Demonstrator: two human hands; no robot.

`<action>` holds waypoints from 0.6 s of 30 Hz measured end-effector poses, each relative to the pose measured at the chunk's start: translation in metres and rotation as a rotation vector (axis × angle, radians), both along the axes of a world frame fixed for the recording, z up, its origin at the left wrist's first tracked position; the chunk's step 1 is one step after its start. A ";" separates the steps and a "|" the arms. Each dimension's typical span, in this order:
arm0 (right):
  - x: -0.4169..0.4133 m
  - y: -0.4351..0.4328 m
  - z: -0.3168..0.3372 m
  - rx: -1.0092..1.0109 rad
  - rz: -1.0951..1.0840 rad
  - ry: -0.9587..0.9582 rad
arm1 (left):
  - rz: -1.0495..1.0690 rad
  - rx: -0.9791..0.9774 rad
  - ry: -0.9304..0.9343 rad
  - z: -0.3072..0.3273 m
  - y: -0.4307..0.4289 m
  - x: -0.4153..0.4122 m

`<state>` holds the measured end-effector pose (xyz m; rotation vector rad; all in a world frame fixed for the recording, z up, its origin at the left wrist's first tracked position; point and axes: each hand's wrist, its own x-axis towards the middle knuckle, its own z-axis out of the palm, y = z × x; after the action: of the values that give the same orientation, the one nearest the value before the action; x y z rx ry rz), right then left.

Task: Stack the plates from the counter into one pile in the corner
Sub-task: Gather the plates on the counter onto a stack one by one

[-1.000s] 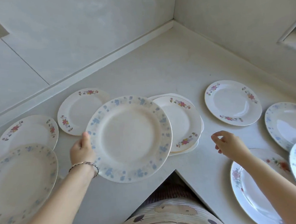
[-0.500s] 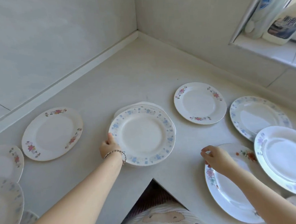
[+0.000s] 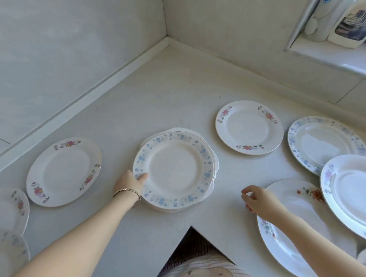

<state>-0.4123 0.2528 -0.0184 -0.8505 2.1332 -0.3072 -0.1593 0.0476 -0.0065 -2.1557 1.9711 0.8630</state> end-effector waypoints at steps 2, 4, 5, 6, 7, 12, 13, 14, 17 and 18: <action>0.003 0.000 -0.003 0.004 -0.006 -0.007 | -0.026 -0.019 -0.047 0.003 -0.003 -0.005; 0.003 -0.001 -0.005 0.005 -0.014 -0.004 | -0.030 -0.005 -0.058 0.005 -0.004 -0.008; 0.002 -0.001 -0.006 0.008 -0.021 -0.008 | -0.031 0.012 -0.048 0.005 -0.005 -0.008; 0.002 -0.002 -0.008 0.010 -0.030 -0.013 | -0.035 0.040 -0.031 0.005 -0.004 -0.009; 0.001 -0.004 -0.009 0.011 -0.040 -0.020 | -0.037 0.074 -0.008 0.004 -0.004 -0.011; -0.008 -0.024 -0.013 -0.020 -0.220 -0.091 | -0.027 0.115 0.035 0.005 0.002 -0.014; -0.012 -0.031 -0.014 -0.047 -0.337 -0.144 | -0.035 0.117 0.013 0.005 0.001 -0.013; -0.018 -0.038 -0.015 -0.087 -0.497 -0.225 | -0.050 0.110 -0.017 0.006 0.001 -0.012; -0.038 -0.062 -0.013 -0.231 -1.067 -0.632 | -0.065 0.031 -0.089 0.007 -0.006 -0.009; -0.046 -0.071 -0.012 -0.263 -1.205 -0.741 | -0.061 0.001 -0.098 0.008 -0.009 -0.008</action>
<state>-0.4580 0.1821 -0.0306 0.5009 1.6329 -1.2885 -0.1677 0.0388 0.0011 -2.0825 1.9770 0.7342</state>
